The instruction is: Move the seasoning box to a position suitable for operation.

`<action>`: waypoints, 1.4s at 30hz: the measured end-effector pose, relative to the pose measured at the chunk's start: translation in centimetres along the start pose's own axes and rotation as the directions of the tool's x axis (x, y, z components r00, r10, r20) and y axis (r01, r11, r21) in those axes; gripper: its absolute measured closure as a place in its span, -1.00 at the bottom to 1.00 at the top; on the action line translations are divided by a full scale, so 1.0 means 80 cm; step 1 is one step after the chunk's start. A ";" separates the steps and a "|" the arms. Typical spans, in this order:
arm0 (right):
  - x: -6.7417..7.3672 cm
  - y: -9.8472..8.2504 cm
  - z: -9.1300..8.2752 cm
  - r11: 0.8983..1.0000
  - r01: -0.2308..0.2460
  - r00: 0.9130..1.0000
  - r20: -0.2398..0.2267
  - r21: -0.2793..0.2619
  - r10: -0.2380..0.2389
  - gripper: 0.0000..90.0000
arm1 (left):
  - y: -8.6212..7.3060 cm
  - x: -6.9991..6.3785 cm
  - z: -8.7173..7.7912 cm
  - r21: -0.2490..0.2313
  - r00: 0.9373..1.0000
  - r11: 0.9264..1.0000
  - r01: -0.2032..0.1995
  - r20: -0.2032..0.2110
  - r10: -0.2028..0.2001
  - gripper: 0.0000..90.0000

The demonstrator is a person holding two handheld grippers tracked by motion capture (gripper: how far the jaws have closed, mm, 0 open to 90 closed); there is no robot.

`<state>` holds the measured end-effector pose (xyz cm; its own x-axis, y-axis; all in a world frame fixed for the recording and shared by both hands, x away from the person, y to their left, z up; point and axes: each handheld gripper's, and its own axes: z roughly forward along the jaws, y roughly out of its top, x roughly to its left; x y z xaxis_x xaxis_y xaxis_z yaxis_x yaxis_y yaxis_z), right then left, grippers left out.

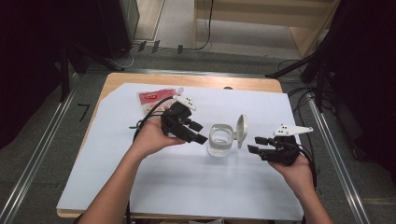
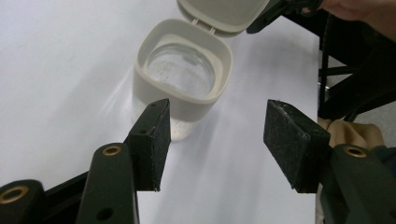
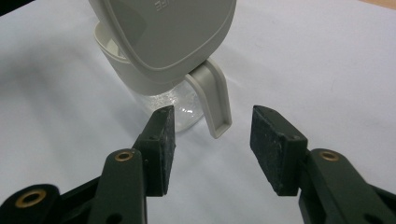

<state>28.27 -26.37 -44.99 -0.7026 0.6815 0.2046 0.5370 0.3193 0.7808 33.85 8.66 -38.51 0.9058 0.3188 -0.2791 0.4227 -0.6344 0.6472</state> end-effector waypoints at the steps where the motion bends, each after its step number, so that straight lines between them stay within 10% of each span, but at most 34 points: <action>1: -0.001 0.000 0.000 1.000 0.002 1.000 -0.004 -0.001 -0.002 0.12 | -0.003 0.000 -0.002 -0.009 1.000 1.000 0.005 -0.007 -0.005 -0.06; 24: -0.007 0.011 0.006 0.999 0.032 0.999 -0.020 -0.002 -0.032 0.05 | -0.065 0.015 -0.077 -0.064 0.991 0.995 0.074 -0.105 -0.081 -0.08; 42: -0.007 0.011 0.009 1.000 0.029 0.999 -0.034 0.004 -0.029 0.08 | -0.096 0.031 -0.119 -0.123 0.972 0.982 0.142 -0.171 -0.162 -0.06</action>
<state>29.47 -25.97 -44.79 -0.7334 0.6491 0.2021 0.5185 0.3418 0.7837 32.60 21.05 -37.39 0.8070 0.5330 -0.2543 0.5399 -0.4914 0.6834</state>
